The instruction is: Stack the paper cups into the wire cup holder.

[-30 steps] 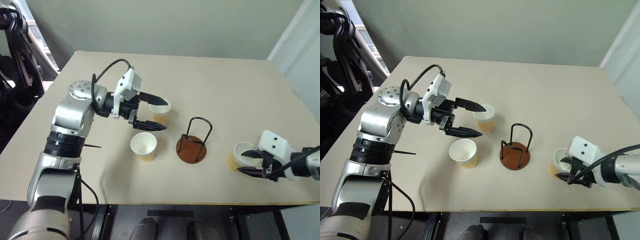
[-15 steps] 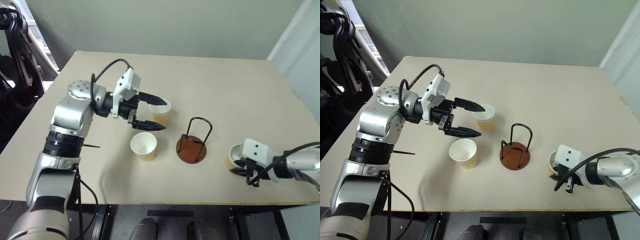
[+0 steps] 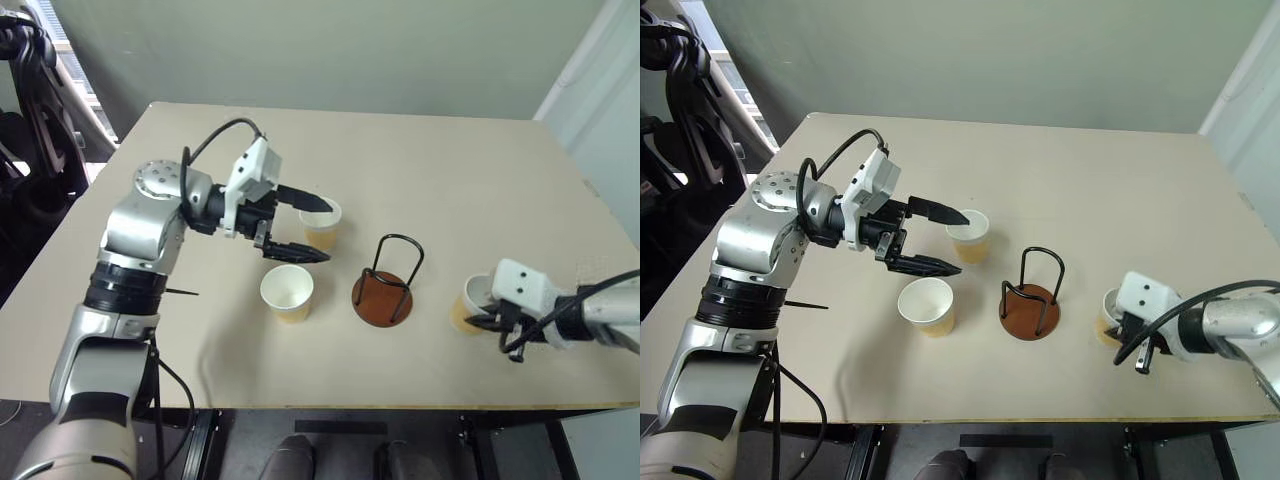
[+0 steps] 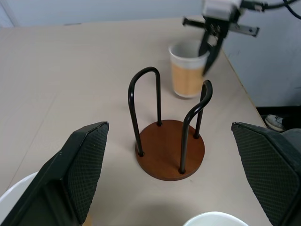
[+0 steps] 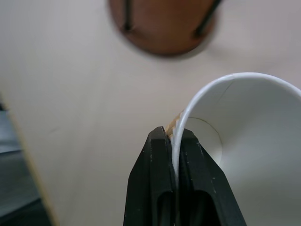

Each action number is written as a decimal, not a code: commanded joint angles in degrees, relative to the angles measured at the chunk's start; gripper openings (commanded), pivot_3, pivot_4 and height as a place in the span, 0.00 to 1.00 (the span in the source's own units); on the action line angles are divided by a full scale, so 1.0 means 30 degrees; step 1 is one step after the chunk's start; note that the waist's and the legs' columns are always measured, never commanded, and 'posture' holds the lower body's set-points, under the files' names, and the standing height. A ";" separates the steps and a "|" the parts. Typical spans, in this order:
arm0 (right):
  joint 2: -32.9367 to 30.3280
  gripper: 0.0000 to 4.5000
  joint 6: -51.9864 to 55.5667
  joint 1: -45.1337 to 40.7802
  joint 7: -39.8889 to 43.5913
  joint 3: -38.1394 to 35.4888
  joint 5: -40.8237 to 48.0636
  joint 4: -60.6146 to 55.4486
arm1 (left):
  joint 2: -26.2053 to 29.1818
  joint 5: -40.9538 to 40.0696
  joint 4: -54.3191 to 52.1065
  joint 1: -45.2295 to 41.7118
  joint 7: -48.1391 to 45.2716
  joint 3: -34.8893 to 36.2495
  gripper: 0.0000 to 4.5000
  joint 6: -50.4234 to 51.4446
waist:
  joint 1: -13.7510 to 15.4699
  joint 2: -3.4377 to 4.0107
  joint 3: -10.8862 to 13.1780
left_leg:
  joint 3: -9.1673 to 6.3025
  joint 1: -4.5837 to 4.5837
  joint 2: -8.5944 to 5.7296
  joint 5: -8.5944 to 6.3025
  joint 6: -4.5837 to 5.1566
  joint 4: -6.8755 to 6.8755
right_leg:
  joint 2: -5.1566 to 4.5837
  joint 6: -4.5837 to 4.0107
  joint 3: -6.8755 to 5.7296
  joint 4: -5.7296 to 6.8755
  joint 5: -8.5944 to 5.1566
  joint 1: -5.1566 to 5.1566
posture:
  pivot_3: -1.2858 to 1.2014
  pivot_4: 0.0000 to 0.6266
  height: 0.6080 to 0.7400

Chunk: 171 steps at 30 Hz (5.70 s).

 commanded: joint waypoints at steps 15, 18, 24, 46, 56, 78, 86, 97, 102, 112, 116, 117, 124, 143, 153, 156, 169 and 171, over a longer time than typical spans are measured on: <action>-0.0594 0.01 0.1653 -1.1797 0.1283 0.0585 0.3519 -0.1282 | -0.0276 0.0322 0.0100 -0.0705 -0.0147 0.0015 1.00 -0.0406 | -0.0019 0.0003 0.0002 | -0.0022 -0.0014 -0.0003 -0.0001 0.0008 -0.0016 | 0.0002 0.0002 -0.0006 -0.0037 -0.0001 -0.0022 | 0.52 0.24 1.00; 0.0247 0.01 0.2246 -1.2454 0.0935 0.1610 0.3765 -0.1702 | -0.0412 0.0255 0.0064 -0.0692 -0.0043 0.0058 1.00 -0.0368 | -0.0051 0.0002 0.0002 | -0.0020 -0.0012 0.0003 -0.0001 0.0008 -0.0014 | 0.0005 0.0002 -0.0006 -0.0039 -0.0002 -0.0025 | 0.52 0.24 1.00; 0.0938 0.01 0.2158 -1.2319 0.0874 0.3082 0.3098 -0.1919 | -0.0464 0.0207 -0.0086 -0.0587 0.0047 0.0107 1.00 -0.0299 | -0.0034 0.0006 0.0004 | -0.0029 -0.0019 -0.0006 0.0001 0.0012 -0.0007 | -0.0006 0.0002 -0.0013 -0.0038 -0.0002 -0.0026 | 0.52 0.24 1.00; 0.2860 0.01 0.1730 -1.2082 0.0787 0.4917 0.2139 -0.2033 | -0.0135 -0.0005 -0.0656 -0.0209 0.0507 0.0317 1.00 -0.0013 | -0.0049 0.0006 0.0004 | -0.0028 -0.0022 -0.0004 0.0001 0.0012 -0.0010 | -0.0006 0.0001 -0.0014 -0.0031 -0.0001 -0.0024 | 0.52 0.24 1.00; 0.4076 0.68 0.1884 -1.2410 -0.0007 0.4661 0.1802 -0.1597 | -0.0135 0.0062 -0.0599 -0.0040 0.0708 0.0347 1.00 -0.0114 | -0.0059 0.0005 0.0004 | -0.0029 -0.0022 -0.0003 0.0001 0.0012 -0.0010 | -0.0006 0.0001 -0.0014 -0.0032 -0.0002 -0.0024 | 0.52 0.24 1.00; 0.7779 0.75 0.6357 -1.3466 -0.3541 0.0652 0.6598 -0.0742 | 0.0589 0.6502 0.4873 -0.2122 0.2698 -0.1108 1.00 -0.9458 | -0.0081 0.0006 0.0004 | -0.0036 -0.0049 -0.0012 0.0002 0.0010 -0.0022 | -0.0003 -0.0014 -0.0014 -0.0065 -0.0010 -0.0072 | 0.52 0.24 1.00; 0.7715 0.75 0.6208 -1.3435 -0.4079 0.0740 0.7035 -0.0768 | 0.0834 0.9961 0.8109 -0.2850 0.4204 -0.2517 1.00 -1.3963 | -0.0082 0.0006 0.0004 | -0.0038 -0.0080 -0.0012 0.0002 0.0010 -0.0024 | -0.0006 -0.0018 -0.0012 -0.0064 -0.0012 -0.0111 | 0.52 0.24 1.00; 0.7539 0.75 0.6022 -1.3249 -0.4480 0.0717 0.7272 -0.0891 | -0.0098 1.1286 1.1262 -0.3828 0.5659 -0.2824 1.00 -1.6767 | -0.0077 0.0006 0.0004 | -0.0043 -0.0179 -0.0018 0.0001 0.0009 -0.0026 | -0.0008 -0.0020 -0.0014 -0.0057 -0.0013 -0.0207 | 0.52 0.24 1.00; 0.7426 0.75 0.5940 -1.3160 -0.4528 0.0730 0.7246 -0.0873 | -0.0560 1.1065 1.1562 -0.3996 0.5606 -0.2681 1.00 -1.6922 | -0.0075 0.0006 0.0004 | -0.0040 -0.0230 -0.0017 0.0002 0.0007 -0.0023 | -0.0006 -0.0019 -0.0017 -0.0037 -0.0012 -0.0255 | 0.52 0.24 1.00; 0.6925 0.75 0.5921 -1.2484 -0.4383 0.0419 0.7267 -0.0875 | -0.0995 1.0995 1.1737 -0.3482 0.4912 -0.2971 0.79 -1.7751 | -0.0042 0.0006 0.0003 | -0.0038 -0.0235 -0.0017 0.0002 0.0005 -0.0022 | -0.0006 -0.0019 -0.0017 -0.0035 -0.0012 -0.0256 | 0.52 0.24 1.00; 0.6264 0.75 0.5769 -1.1885 -0.4312 0.0148 0.7159 -0.0870 | -0.1198 1.1032 1.2496 -0.3354 0.4894 -0.2983 0.45 -1.8181 | -0.0032 0.0006 0.0003 | -0.0034 -0.0237 -0.0015 0.0002 0.0005 -0.0021 | -0.0008 -0.0018 -0.0015 -0.0024 -0.0012 -0.0254 | 0.52 0.24 1.00; 0.6159 0.75 0.5755 -1.1794 -0.4327 0.0046 0.7194 -0.0862 | -0.1254 1.0940 1.2633 -0.3354 0.4774 -0.2946 0.37 -1.8138 | -0.0033 0.0006 0.0003 | -0.0030 -0.0237 -0.0015 0.0002 0.0005 -0.0021 | -0.0007 -0.0017 -0.0016 -0.0020 -0.0012 -0.0254 | 0.52 0.24 1.00; 0.5727 0.75 0.5756 -1.1245 -0.4392 -0.0248 0.7283 -0.0798 | -0.1426 1.0787 1.3667 -0.3615 0.4422 -0.2763 0.01 -1.8013 | -0.0025 0.0005 0.0003 | -0.0026 -0.0239 -0.0014 0.0001 0.0004 -0.0017 | -0.0004 -0.0017 -0.0015 -0.0017 -0.0012 -0.0261 | 0.52 0.24 1.00; 0.3355 0.75 0.4481 -0.8151 -0.2969 -0.0702 0.6950 -0.0812 | -0.2011 0.6305 1.0277 -0.5106 -0.0419 -0.0957 0.01 -1.1460 | 0.0036 0.0004 0.0002 | -0.0014 -0.0285 -0.0015 0.0001 0.0004 0.0020 | -0.0004 -0.0005 -0.0020 0.0035 -0.0005 -0.0258 | 0.52 0.24 1.00; 0.2961 0.75 0.4313 -0.7633 -0.2977 -0.0889 0.7147 -0.0923 | -0.2109 0.5666 0.9327 -0.6395 -0.1840 -0.1032 0.01 -0.9790 | 0.0027 0.0004 0.0002 | -0.0011 -0.0277 -0.0008 0.0002 0.0006 0.0020 | -0.0005 0.0005 -0.0015 0.0033 0.0000 -0.0255 | 0.52 0.24 1.00; 0.2754 0.75 0.4311 -0.7405 -0.2780 -0.0978 0.7321 -0.1030 | -0.2086 0.4588 0.9183 -0.7254 -0.2246 -0.1387 0.01 -0.8733 | 0.0096 0.0003 0.0002 | -0.0023 -0.0285 -0.0010 0.0002 0.0007 0.0025 | -0.0007 0.0008 -0.0025 0.0022 0.0003 -0.0244 | 0.52 0.24 1.00; 0.1388 0.75 0.3725 -0.4965 -0.2081 -0.1643 0.7083 -0.1695 | 0.0061 -0.2967 0.6514 -1.0134 -0.2248 -0.6933 0.01 -0.5772 | 0.0101 0.0003 0.0002 | -0.0010 -0.0282 -0.0005 0.0001 0.0009 0.0020 | -0.0013 0.0029 -0.0018 -0.0005 0.0014 -0.0222 | 0.52 0.24 1.00; 0.1333 0.75 0.3637 -0.4804 -0.2120 -0.1672 0.7052 -0.1782 | 0.0365 -0.4093 0.5974 -1.0401 -0.2248 -0.7811 0.01 -0.5446 | 0.0085 0.0004 0.0002 | -0.0006 -0.0278 -0.0002 0.0000 0.0010 0.0017 | -0.0016 0.0032 -0.0011 -0.0007 0.0015 -0.0220 | 0.52 0.24 1.00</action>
